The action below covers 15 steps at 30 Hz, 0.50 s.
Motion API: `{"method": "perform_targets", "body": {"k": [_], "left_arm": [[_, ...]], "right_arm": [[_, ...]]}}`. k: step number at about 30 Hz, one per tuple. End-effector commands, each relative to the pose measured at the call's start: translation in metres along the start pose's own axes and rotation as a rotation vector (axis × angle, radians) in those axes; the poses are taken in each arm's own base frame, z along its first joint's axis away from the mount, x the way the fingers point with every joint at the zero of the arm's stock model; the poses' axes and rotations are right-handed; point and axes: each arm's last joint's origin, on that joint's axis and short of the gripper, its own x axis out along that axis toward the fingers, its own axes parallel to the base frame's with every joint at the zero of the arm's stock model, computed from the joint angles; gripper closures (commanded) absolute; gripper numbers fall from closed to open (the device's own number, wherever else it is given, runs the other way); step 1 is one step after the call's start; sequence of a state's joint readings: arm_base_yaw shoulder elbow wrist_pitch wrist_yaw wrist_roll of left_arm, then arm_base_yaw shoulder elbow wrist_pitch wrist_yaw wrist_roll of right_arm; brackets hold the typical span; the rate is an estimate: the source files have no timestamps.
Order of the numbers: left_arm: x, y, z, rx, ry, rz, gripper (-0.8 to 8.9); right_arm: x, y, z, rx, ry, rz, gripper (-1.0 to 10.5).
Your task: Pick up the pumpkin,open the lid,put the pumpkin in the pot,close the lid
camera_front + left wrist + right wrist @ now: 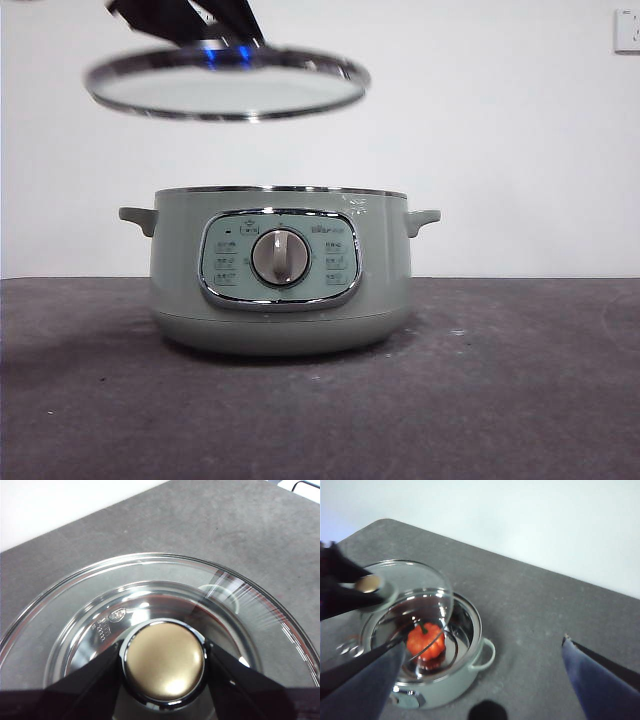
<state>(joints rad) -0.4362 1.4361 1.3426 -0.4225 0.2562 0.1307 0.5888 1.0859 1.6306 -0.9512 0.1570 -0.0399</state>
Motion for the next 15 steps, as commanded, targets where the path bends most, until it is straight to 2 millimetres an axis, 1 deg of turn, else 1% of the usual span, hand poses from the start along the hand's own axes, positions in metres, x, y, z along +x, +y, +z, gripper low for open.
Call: {"method": "perform_targets", "body": {"k": [1, 7, 10, 15], "left_arm": [[0.012, 0.002, 0.005, 0.025, -0.053, -0.007, 8.22], [0.045, 0.006, -0.003, 0.027, -0.046, -0.017, 8.22], [0.057, 0.008, -0.008, 0.024, -0.029, -0.021, 8.22], [0.070, 0.010, -0.013, 0.022, -0.020, -0.020, 8.22]], "right_arm": [[-0.005, 0.000, -0.003, 0.013, 0.012, 0.004, 3.8], [-0.008, -0.001, -0.007, 0.009, 0.040, 0.005, 3.8], [-0.008, -0.001, -0.008, 0.007, 0.051, 0.005, 3.8], [-0.008, -0.001, -0.008, 0.006, 0.055, 0.005, 3.8]]}}
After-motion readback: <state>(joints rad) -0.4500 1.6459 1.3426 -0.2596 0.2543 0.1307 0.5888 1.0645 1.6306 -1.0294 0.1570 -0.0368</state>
